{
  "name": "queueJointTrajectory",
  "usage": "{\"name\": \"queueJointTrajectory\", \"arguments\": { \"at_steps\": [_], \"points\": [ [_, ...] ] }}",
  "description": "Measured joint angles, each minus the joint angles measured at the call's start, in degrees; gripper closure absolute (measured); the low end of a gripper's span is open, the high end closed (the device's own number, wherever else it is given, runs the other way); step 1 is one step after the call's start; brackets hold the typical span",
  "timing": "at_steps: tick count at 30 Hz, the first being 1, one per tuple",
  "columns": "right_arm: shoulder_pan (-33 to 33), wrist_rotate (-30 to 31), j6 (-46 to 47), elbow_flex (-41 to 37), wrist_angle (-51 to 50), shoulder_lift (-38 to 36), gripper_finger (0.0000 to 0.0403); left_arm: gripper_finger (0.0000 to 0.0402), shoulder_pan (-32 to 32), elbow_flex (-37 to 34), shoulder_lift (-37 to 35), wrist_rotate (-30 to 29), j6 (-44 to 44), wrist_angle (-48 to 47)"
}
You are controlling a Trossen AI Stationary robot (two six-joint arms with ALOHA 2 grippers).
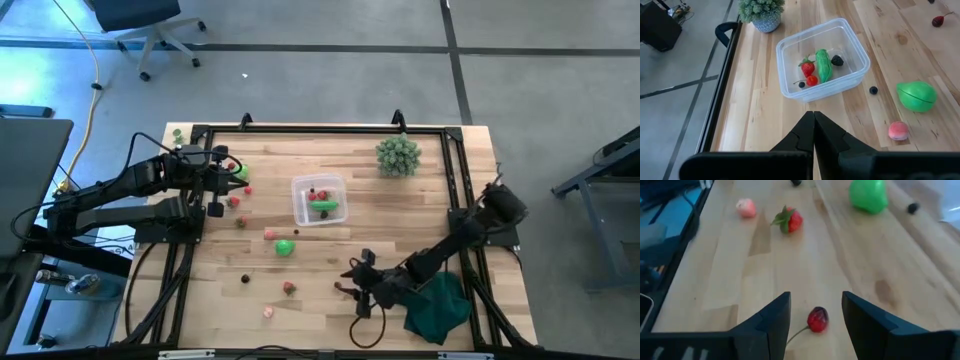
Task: Pick and placing Produce into tupperware
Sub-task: Put the red cherry into the transparent bin
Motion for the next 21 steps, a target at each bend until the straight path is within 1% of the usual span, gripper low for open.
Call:
{"name": "queueJointTrajectory", "arguments": {
  "at_steps": [7, 11, 21],
  "points": [
    [-1.6, -1.9, -0.3, 0.2, 3.8, 3.7, 0.0234, 0.0401, 0.0, 0.0, 0.0, 0.0, 0.0, 0.0],
    [-2.1, -3.1, -0.3, 0.9, 3.7, 4.5, 0.0234, 0.0401, 0.0, 0.0, 0.0, 0.0, 0.0, 0.0],
    [-2.1, -4.0, 0.8, 1.0, 2.8, 5.2, 0.0234, 0.0401, 0.0, 0.0, 0.0, 0.0, 0.0, 0.0]
  ]
}}
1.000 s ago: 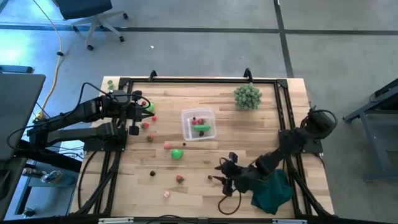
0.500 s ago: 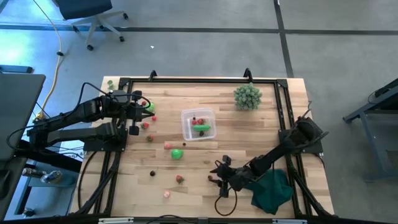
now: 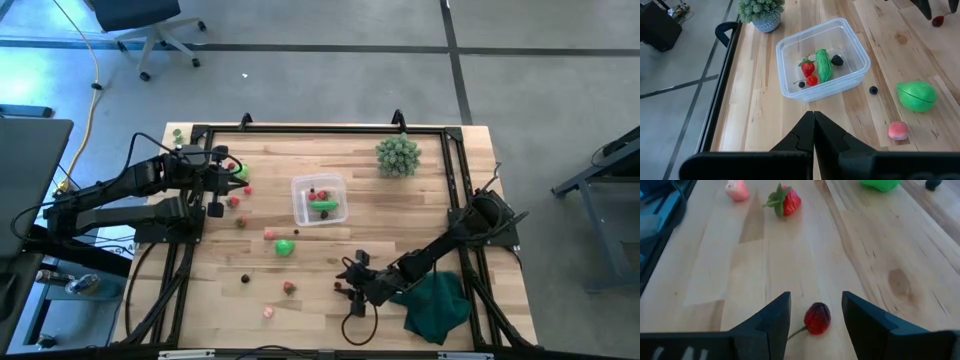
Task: Pick and placing Produce into tupperware
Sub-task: Put the red cherry into the transparent bin
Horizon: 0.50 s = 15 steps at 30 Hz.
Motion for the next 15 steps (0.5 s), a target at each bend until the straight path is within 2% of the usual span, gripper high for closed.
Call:
{"name": "queueJointTrajectory", "arguments": {
  "at_steps": [15],
  "points": [
    [0.0, 0.0, -0.1, 0.0, -1.7, 0.8, 0.0234, 0.0401, 0.0, 0.0, 0.0, 0.0, 0.0, 0.0]
  ]
}}
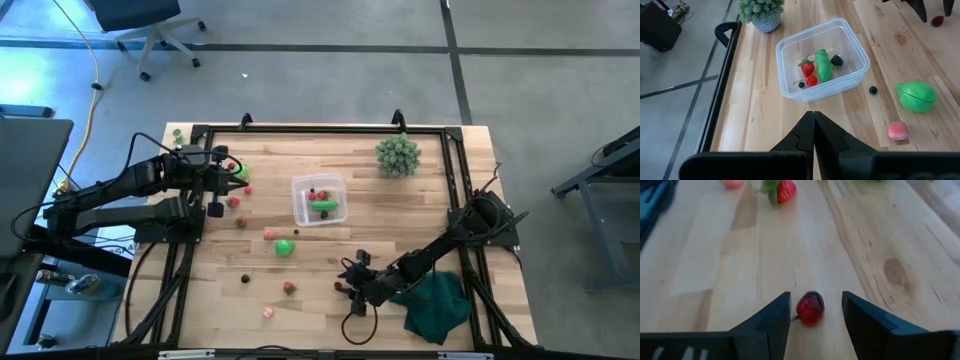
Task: Pick and placing Produce into tupperware
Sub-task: Put the red cherry into the transparent bin
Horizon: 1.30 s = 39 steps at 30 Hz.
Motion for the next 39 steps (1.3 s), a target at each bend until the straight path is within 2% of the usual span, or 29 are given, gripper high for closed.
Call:
{"name": "queueJointTrajectory", "arguments": {
  "at_steps": [7, 32, 39],
  "points": [
    [0.0, -0.1, -2.8, 2.4, -0.4, 2.9, 0.0234, 0.0401, 0.0, 0.0, 0.0, 0.0, 0.0, 0.0],
    [0.4, 1.2, -2.2, 3.1, -7.7, 2.6, 0.0234, 0.0401, 0.0, 0.0, 0.0, 0.0, 0.0, 0.0],
    [1.7, 4.5, 0.5, 2.9, -13.7, 0.6, 0.0234, 0.0401, 0.0, 0.0, 0.0, 0.0, 0.0, 0.0]
  ]
}}
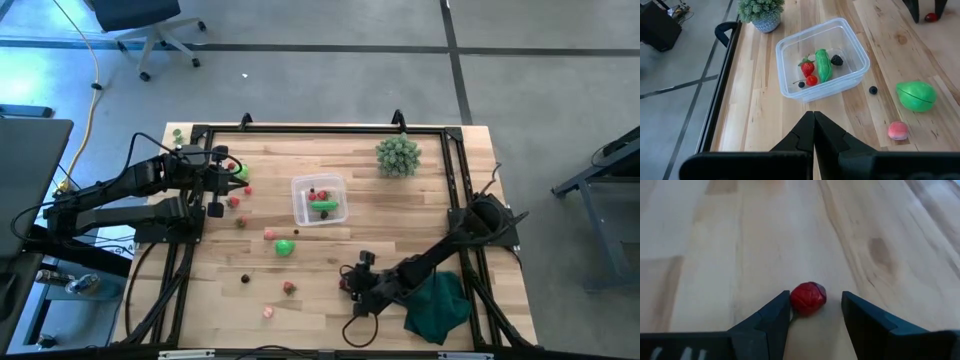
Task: Pick and placing Produce into tupperware
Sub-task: Put the red cherry into the transparent bin
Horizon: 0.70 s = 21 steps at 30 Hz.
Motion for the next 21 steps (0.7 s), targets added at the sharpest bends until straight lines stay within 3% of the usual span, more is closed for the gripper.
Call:
{"name": "queueJointTrajectory", "arguments": {
  "at_steps": [15, 21],
  "points": [
    [0.3, 1.1, 1.1, -0.1, -2.7, -1.1, 0.0234, 0.0401, 0.0, 0.0, 0.0, 0.0, 0.0, 0.0],
    [0.3, 1.1, 1.1, -0.1, -2.2, -1.1, 0.0266, 0.0401, 0.0, 0.0, 0.0, 0.0, 0.0, 0.0]
  ]
}}
